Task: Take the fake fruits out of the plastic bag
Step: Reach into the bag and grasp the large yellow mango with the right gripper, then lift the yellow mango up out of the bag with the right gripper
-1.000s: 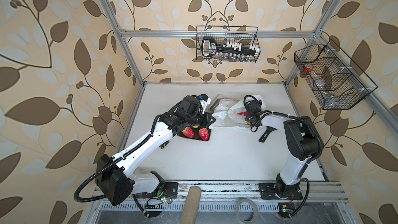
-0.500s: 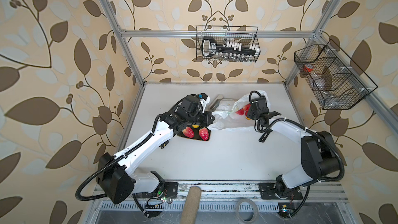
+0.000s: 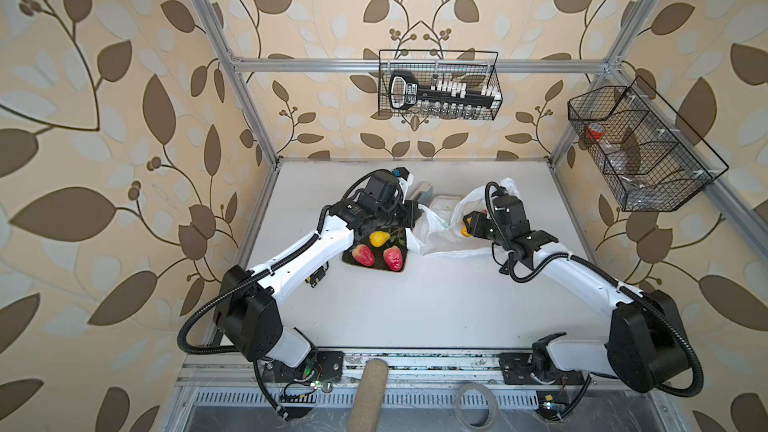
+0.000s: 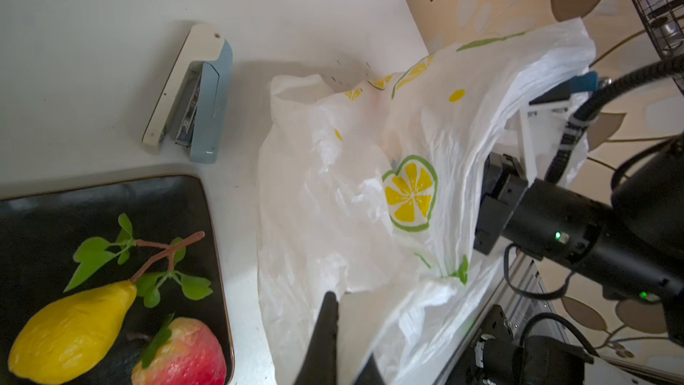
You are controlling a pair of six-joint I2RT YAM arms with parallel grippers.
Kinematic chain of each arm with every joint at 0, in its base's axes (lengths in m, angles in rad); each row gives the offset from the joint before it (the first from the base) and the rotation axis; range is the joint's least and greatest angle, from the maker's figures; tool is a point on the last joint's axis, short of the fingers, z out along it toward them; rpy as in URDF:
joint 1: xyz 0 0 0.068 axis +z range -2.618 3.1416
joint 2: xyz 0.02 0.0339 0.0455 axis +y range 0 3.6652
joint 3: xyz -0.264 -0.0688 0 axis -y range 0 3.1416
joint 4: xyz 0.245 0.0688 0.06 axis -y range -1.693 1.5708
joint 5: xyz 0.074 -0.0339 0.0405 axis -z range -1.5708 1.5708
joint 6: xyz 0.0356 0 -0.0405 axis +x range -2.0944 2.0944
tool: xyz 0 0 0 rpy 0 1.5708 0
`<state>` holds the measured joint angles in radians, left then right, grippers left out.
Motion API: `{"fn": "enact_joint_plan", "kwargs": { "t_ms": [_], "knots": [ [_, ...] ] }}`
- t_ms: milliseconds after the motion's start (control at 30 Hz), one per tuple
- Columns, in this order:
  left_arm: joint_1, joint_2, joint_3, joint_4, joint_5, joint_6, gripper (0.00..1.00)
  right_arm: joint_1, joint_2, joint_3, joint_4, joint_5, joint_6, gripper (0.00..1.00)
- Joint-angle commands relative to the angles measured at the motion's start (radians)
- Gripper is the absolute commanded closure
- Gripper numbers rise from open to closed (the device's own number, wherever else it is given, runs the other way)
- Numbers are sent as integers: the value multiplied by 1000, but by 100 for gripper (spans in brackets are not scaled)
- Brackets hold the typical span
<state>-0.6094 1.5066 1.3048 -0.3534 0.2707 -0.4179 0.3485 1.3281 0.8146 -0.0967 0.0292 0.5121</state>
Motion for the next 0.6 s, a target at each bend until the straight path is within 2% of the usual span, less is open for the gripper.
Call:
{"fn": "enact_joint_plan", "kwargs": {
  "t_ms": [0, 233, 433, 567],
  "knots": [
    [-4, 26, 55, 34, -34, 30, 100, 56, 2, -34, 66, -25, -29, 54],
    [-4, 25, 37, 23, -16, 40, 100, 163, 143, -54, 171, 113, -43, 53],
    [-4, -15, -25, -2, -19, 61, 100, 196, 250, -50, 193, 127, -34, 52],
    [-3, -38, -63, -1, -20, 54, 100, 203, 287, -45, 181, 125, -38, 46]
  ]
}}
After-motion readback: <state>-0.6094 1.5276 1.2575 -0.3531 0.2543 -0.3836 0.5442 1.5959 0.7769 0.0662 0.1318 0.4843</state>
